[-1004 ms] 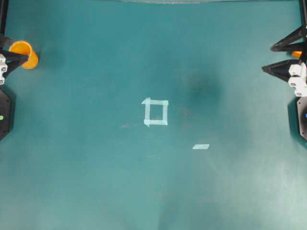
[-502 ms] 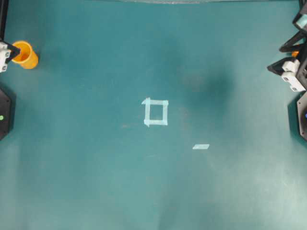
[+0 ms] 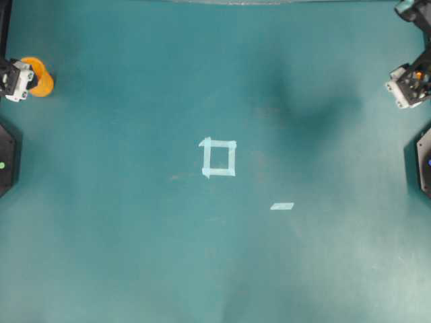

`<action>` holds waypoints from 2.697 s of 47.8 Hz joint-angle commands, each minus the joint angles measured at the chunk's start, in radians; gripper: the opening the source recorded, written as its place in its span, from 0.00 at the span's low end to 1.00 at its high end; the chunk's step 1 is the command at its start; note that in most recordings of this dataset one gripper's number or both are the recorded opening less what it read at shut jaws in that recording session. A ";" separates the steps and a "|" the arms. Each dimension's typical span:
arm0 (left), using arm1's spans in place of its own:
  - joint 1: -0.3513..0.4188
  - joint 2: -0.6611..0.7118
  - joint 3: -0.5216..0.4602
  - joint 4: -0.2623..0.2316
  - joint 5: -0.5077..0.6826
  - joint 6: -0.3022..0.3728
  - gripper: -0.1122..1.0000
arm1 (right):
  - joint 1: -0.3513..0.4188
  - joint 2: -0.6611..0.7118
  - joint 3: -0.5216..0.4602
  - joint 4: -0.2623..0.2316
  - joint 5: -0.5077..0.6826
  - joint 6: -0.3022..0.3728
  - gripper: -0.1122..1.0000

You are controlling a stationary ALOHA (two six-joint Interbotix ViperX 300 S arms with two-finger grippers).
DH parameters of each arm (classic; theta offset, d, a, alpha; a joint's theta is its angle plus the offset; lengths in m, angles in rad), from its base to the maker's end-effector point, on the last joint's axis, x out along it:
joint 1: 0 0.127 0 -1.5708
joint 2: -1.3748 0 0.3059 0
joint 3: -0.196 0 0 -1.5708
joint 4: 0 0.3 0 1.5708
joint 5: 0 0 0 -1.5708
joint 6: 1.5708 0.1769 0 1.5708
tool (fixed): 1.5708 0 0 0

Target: Hold the block with right arm and the cup with left arm, then put the block into the cup.

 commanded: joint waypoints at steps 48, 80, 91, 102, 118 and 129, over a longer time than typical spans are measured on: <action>-0.002 -0.060 -0.049 0.006 0.054 -0.060 0.83 | -0.015 0.107 -0.064 -0.044 -0.115 0.222 0.72; 0.006 0.123 -0.060 0.011 0.005 -0.066 0.83 | -0.015 0.106 -0.064 -0.038 -0.153 0.224 0.72; 0.006 -0.031 -0.054 0.006 0.147 -0.106 0.83 | -0.015 0.103 -0.063 -0.037 -0.153 0.224 0.72; -0.011 -0.207 -0.040 0.009 0.247 -0.195 0.83 | -0.015 0.101 -0.063 -0.038 -0.158 0.222 0.72; -0.083 -0.098 -0.021 0.011 0.273 -0.219 0.83 | -0.015 0.101 -0.063 -0.043 -0.189 0.221 0.72; -0.141 0.043 -0.025 0.011 0.172 -0.225 0.83 | -0.015 0.101 -0.063 -0.043 -0.192 0.221 0.72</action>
